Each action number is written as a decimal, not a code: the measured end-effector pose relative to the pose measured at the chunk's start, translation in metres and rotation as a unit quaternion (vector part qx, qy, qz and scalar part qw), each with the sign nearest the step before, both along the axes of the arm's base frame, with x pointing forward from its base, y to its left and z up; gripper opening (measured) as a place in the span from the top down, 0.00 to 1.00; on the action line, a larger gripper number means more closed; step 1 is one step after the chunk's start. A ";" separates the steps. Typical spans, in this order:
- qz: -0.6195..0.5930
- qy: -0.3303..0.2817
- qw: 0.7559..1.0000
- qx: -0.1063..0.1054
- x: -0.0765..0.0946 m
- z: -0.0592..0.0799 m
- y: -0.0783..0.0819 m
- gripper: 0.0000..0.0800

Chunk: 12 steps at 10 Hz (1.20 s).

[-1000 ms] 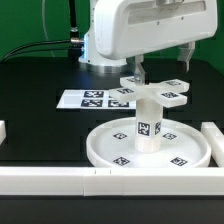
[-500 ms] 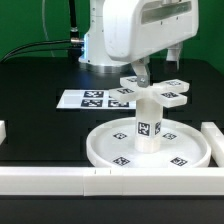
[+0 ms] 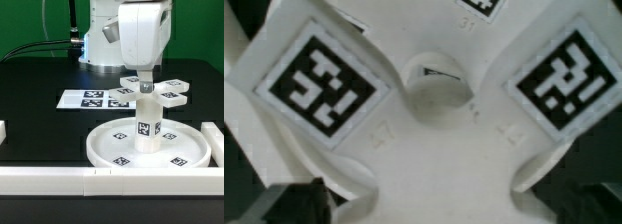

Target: Assemble round table

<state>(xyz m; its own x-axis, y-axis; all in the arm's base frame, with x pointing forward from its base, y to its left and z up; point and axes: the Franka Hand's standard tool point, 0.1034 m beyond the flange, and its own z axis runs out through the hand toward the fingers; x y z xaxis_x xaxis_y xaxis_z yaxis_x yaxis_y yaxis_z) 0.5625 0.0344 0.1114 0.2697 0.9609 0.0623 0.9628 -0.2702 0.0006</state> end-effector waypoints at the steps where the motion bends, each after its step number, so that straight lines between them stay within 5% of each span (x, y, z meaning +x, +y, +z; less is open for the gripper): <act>1: -0.006 0.001 1.000 0.000 0.000 -0.001 0.000 0.19; 7: -0.016 0.008 1.000 0.000 -0.002 -0.008 0.001 0.19; 8: -0.019 0.008 1.000 0.000 -0.002 -0.008 0.001 0.34; 9: -0.020 0.008 1.000 0.000 -0.002 -0.008 0.001 0.34; 10: -0.021 0.008 1.000 0.000 -0.002 -0.008 0.000 0.46; 12: -0.021 0.008 1.000 0.000 -0.002 -0.008 -0.001 0.46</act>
Offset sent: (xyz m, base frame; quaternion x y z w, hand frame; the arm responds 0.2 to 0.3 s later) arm 0.0072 0.0021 -0.0059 0.0091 0.0006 0.0031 1.0000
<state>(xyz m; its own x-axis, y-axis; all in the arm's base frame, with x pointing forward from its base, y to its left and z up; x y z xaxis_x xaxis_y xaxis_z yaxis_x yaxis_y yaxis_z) 0.5606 0.0336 0.1035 0.3102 0.9489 0.0575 0.9507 -0.3099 -0.0142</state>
